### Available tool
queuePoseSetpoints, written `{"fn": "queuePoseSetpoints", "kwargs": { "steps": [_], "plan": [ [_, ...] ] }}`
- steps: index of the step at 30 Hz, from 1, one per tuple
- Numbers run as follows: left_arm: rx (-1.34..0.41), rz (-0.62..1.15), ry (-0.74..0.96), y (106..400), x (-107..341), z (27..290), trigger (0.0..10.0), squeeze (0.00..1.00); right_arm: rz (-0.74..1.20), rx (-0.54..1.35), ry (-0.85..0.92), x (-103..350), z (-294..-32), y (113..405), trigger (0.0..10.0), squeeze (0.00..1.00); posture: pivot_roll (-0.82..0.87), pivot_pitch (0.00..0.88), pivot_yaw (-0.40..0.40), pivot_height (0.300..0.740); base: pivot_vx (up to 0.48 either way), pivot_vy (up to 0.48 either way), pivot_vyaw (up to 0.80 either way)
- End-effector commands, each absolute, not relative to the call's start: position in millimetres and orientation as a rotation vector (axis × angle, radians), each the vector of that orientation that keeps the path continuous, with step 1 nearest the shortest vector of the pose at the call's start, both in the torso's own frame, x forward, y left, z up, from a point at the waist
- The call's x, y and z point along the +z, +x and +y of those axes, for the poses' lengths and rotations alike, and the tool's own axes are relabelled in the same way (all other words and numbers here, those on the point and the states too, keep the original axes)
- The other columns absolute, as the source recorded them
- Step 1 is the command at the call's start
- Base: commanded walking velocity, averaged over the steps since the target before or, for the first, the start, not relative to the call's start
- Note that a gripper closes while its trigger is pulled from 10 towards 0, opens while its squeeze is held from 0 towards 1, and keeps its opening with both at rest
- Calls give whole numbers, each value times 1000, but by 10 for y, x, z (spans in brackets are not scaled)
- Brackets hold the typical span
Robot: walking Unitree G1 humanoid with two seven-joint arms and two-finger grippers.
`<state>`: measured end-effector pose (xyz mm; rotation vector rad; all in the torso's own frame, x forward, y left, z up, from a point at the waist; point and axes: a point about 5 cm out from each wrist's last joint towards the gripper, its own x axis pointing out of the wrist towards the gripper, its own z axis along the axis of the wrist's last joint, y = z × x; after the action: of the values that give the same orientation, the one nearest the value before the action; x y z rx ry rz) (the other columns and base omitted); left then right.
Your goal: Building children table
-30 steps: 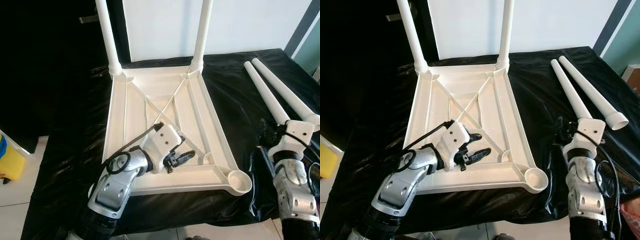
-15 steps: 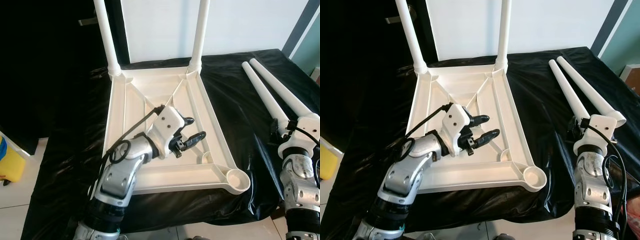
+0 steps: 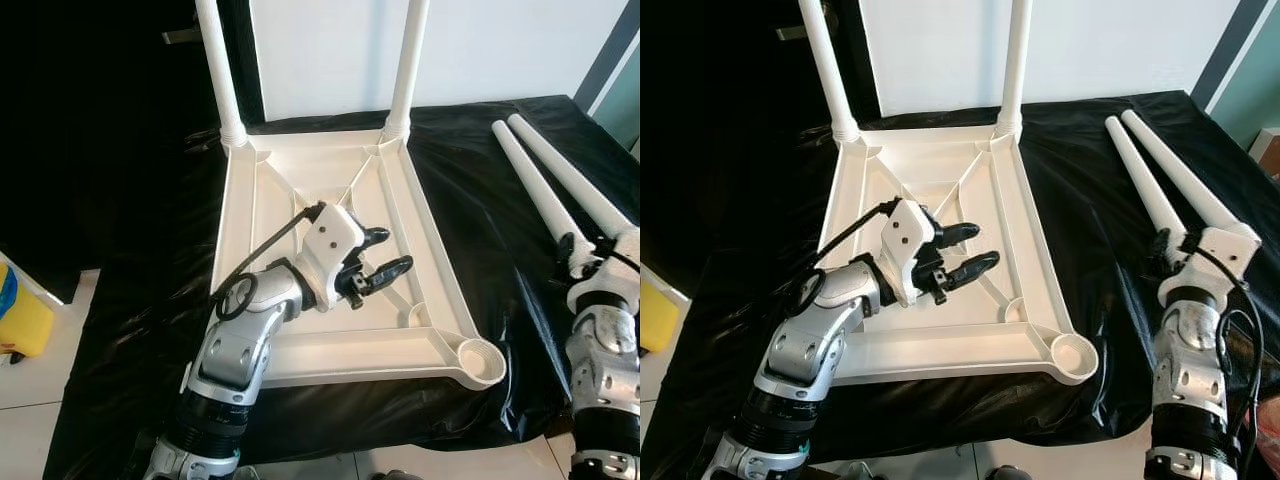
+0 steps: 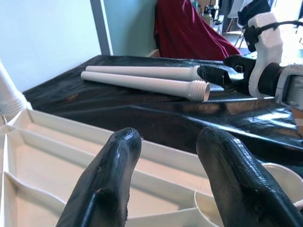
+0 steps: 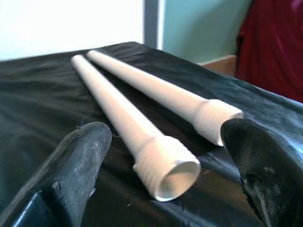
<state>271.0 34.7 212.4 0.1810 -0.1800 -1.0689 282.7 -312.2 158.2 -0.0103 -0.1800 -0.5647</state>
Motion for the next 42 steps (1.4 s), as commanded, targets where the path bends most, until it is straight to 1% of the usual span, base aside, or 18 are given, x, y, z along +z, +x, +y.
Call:
{"fn": "queuePoseSetpoints", "kwargs": {
  "steps": [1, 8, 11, 16, 18, 23, 24, 32, 38, 42],
  "plan": [
    [-1017, -157, 169, 2705, 2098, 385, 10000, 0, -194, -589, 75, 1504, -3090, 2793, 10000, 0, 0, 145, 46, 740, 0, 0, 0],
    [-1021, -132, 192, 2692, 2065, 429, 10000, 0, -184, -614, 162, 1375, -3039, 2746, 10000, 0, 17, 163, 63, 740, 0, 0, 0],
    [-1025, -116, 204, 2676, 2066, 462, 10000, 0, -181, -580, 233, 1303, -3033, 2792, 10000, 0, 36, 178, 86, 740, 0, 0, 0],
    [-1030, -105, 210, 2665, 2075, 491, 10000, 0, -188, -516, 285, 1301, -3009, 2886, 10000, 0, 56, 190, 105, 740, 0, 0, 0],
    [-1032, -97, 218, 2660, 2079, 503, 10000, 0, -184, -507, 308, 1302, -3042, 2943, 10000, 0, 66, 195, 112, 740, 0, 0, 0],
    [-1036, -89, 222, 2645, 2078, 514, 10000, 0, -194, -482, 302, 1356, -3104, 3030, 10000, 0, 80, 199, 119, 740, 0, 0, 0],
    [-1037, -82, 219, 2632, 2078, 521, 10000, 0, -207, -463, 302, 1418, -3138, 3088, 10000, 0, 86, 202, 120, 740, 0, 0, 0],
    [-1024, -73, 222, 2608, 2074, 545, 10000, 0, -240, -397, 282, 1502, -3126, 3152, 10000, 0, 97, 204, 111, 740, 0, 0, 0],
    [-1016, -70, 223, 2600, 2075, 557, 10000, 0, -250, -376, 268, 1469, -3073, 3137, 10000, 0, 95, 205, 107, 740, 0, 0, 0],
    [-1014, -67, 225, 2598, 2076, 558, 10000, 0, -264, -410, 267, 1380, -3012, 3038, 10000, 0, 89, 205, 107, 740, 0, 0, 0]
  ]
}}
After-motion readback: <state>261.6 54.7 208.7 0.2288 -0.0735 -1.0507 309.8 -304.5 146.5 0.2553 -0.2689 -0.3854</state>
